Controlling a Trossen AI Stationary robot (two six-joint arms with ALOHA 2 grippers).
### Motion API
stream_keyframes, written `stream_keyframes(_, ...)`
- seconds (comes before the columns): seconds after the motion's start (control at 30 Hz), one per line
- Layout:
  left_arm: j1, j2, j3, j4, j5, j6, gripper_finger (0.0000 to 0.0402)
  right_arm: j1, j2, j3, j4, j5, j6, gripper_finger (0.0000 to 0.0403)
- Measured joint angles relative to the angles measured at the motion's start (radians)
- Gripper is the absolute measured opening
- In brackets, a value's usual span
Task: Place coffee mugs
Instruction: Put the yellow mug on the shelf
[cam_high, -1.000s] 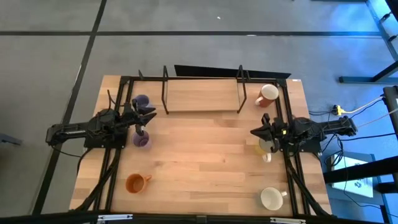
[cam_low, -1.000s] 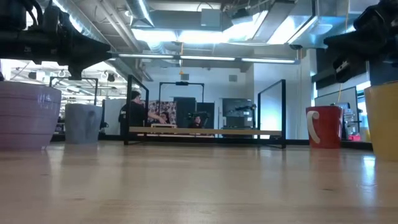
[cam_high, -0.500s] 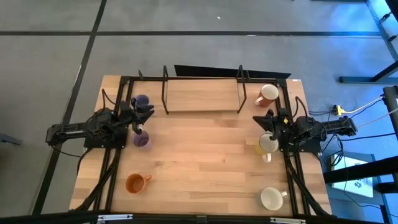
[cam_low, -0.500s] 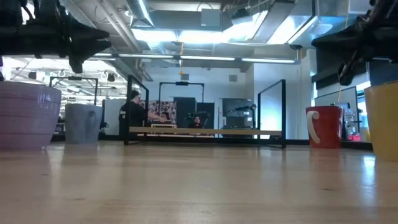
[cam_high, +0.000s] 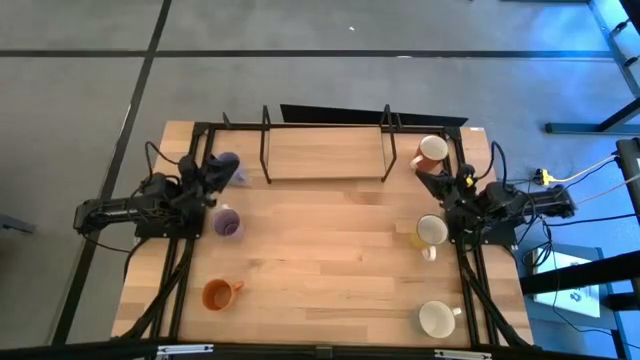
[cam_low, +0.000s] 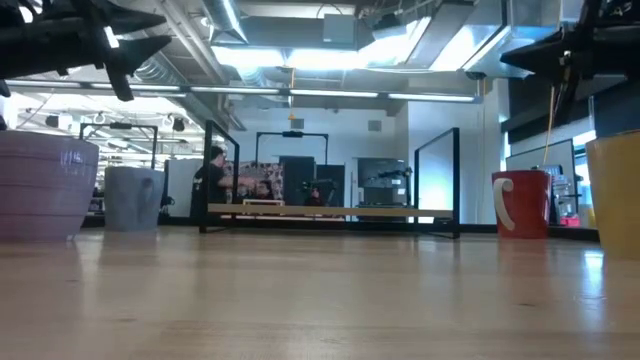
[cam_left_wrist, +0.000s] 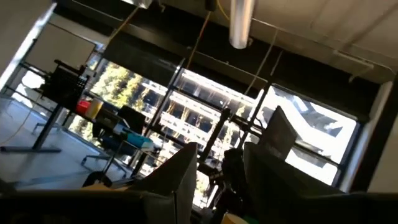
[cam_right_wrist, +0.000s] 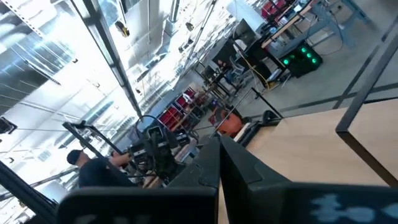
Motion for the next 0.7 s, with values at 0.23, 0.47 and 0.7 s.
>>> stream_keyframes(0.23,0.000,0.020,0.020,-0.014,0.007,0.001,0.0126,0.000,0.213,0.167,-0.097,-0.012,-0.052,0.0001)
stream_keyframes(0.47,0.000,0.042,0.029,-0.008,-0.002,0.002,0.0126,0.000,0.468,0.443,-0.391,-0.085,-0.058,0.0001)
stream_keyframes(0.7,0.000,0.046,0.028,-0.010,-0.002,0.000,0.0126,0.000,0.647,0.668,-0.609,-0.188,-0.054,0.0001)
